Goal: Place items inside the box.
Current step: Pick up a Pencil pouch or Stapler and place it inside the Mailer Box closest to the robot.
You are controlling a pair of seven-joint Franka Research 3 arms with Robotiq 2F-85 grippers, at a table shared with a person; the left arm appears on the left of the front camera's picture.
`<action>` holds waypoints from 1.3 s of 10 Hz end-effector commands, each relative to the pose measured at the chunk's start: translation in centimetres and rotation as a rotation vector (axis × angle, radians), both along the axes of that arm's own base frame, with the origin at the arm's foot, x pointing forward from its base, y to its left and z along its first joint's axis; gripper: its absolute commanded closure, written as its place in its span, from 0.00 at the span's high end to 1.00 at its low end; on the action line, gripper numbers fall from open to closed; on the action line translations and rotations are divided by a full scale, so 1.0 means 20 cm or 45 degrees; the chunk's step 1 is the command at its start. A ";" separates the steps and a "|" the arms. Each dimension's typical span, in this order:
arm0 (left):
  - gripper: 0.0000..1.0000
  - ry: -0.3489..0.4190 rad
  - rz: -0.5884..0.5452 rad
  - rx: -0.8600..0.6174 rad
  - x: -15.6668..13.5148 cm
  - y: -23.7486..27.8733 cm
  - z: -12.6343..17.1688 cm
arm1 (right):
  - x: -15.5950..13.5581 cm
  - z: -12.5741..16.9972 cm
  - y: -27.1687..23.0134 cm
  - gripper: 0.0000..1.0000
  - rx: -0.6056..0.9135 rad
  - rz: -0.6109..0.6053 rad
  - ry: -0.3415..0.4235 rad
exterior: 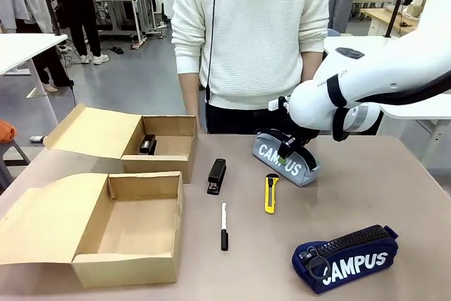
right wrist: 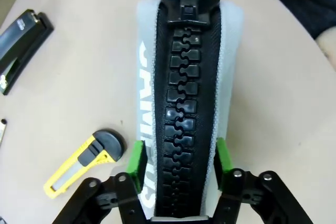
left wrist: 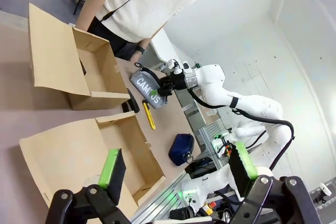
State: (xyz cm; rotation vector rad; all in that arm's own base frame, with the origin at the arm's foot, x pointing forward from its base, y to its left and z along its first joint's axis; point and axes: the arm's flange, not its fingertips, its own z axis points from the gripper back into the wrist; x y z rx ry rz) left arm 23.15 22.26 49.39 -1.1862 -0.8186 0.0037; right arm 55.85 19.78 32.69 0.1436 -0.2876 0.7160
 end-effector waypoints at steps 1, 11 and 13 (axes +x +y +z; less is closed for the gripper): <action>1.00 -0.036 -0.003 -0.007 0.00 0.00 0.01 | 0.02 0.04 -0.01 0.00 -0.011 0.003 0.008; 1.00 -0.036 -0.003 -0.007 0.00 0.00 0.01 | -0.60 0.65 -0.43 0.00 0.118 -0.194 0.206; 1.00 -0.036 -0.003 -0.007 0.00 0.00 0.01 | -1.00 0.79 -0.62 0.00 0.250 -0.420 0.239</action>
